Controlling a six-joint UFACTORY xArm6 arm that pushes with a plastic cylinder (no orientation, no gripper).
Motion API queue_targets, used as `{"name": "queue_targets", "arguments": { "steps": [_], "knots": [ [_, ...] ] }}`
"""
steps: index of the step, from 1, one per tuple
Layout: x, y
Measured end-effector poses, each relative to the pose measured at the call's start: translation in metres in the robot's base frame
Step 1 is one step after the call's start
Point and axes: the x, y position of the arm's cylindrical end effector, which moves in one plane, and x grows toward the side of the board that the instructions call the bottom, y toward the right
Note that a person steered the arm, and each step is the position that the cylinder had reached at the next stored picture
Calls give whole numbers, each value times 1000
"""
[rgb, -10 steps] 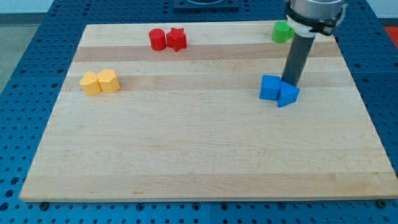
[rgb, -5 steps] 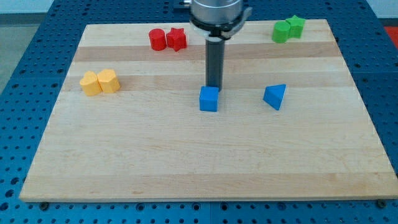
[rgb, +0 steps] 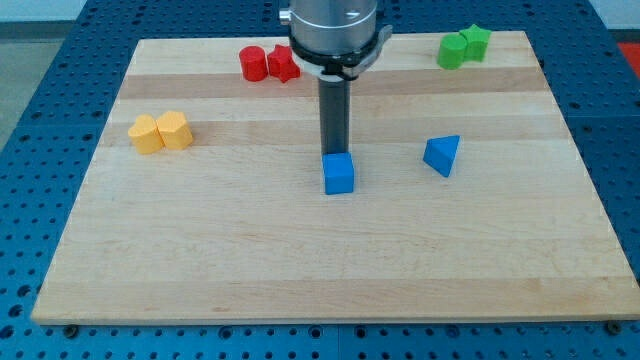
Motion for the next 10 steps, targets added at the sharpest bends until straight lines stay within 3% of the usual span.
{"name": "queue_targets", "arguments": {
  "steps": [3, 6, 10],
  "knots": [
    [33, 15],
    [38, -36],
    [47, -38]
  ]
}}
